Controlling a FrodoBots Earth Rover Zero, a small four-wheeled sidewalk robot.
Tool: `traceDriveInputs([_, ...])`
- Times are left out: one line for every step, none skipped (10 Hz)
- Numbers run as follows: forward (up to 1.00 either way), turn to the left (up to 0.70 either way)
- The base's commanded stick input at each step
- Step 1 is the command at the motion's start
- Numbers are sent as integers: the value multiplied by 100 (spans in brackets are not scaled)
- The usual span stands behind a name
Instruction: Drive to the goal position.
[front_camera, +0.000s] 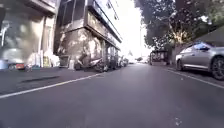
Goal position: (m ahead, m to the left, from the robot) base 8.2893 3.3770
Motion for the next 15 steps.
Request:
traceDriveInputs([70, 0])
traceDriveInputs([70, 0])
traceDriveInputs([70, 0])
traceDriveInputs([70, 0])
traceDriveInputs([70, 0])
traceDriveInputs([70, 0])
traceDriveInputs([70, -1])
traceDriveInputs([70, -7])
traceDriveInputs([70, -13])
traceDriveInputs([70, -6])
traceDriveInputs([70, 0])
traceDriveInputs([70, 0])
traceDriveInputs([70, 0])
traceDriveInputs([70, -1])
traceDriveInputs([70, -1])
